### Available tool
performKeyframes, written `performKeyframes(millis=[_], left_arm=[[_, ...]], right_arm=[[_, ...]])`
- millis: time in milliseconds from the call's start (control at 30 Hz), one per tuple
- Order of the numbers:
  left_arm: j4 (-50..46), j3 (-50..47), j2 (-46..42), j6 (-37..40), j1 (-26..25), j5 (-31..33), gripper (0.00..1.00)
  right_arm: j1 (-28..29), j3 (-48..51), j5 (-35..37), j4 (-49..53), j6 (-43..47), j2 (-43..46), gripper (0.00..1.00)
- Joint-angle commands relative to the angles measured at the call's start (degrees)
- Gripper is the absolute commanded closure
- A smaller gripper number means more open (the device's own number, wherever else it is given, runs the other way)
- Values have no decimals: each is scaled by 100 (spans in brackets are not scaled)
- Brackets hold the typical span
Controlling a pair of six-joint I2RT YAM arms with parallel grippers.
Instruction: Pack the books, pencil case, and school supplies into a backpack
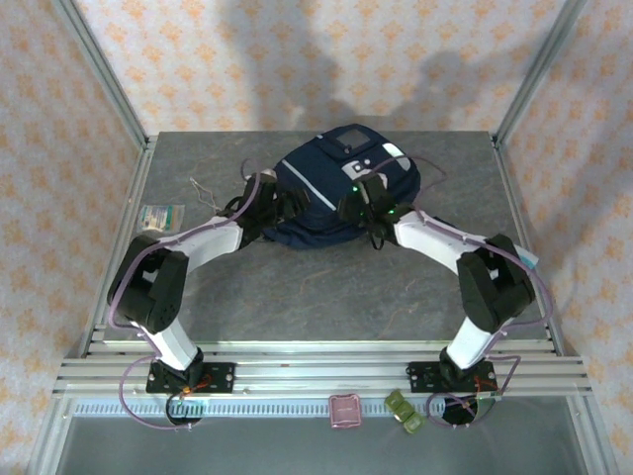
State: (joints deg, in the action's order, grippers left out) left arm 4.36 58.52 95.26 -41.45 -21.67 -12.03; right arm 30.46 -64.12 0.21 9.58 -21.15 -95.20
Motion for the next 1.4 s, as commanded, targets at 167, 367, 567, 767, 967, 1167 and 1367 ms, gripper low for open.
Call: performKeyframes(millis=[167, 367, 567, 767, 967, 1167, 1367], left_arm=[[-1034, 298, -1536, 1076, 413, 1093, 1], [-1144, -106, -2256, 2089, 532, 2806, 1], [745, -2022, -3065, 3150, 777, 3986, 1], [3736, -4192, -3373, 3275, 1218, 4383, 1], [6429, -4648, -1600, 3938, 1421, 4108, 1], [6827, -4573, -1070, 3992, 1572, 3609, 0], [7211, -4774, -862, 3948, 1772, 2900, 0]], right_arm=[[-506, 47, 854, 163, 241, 1364, 0], [-1016, 506, 3357, -500, 419, 1762, 0], [-1745, 2720, 4529, -3486, 1659, 2043, 0], [-2377, 3904, 3947, -4902, 1394, 1917, 0], [-2387, 4489, 3987, -6748, 2119, 1137, 0], [-2534, 5040, 2347, -6963, 2372, 1777, 0], [-2924, 4995, 1326, -7172, 1664, 1589, 0]])
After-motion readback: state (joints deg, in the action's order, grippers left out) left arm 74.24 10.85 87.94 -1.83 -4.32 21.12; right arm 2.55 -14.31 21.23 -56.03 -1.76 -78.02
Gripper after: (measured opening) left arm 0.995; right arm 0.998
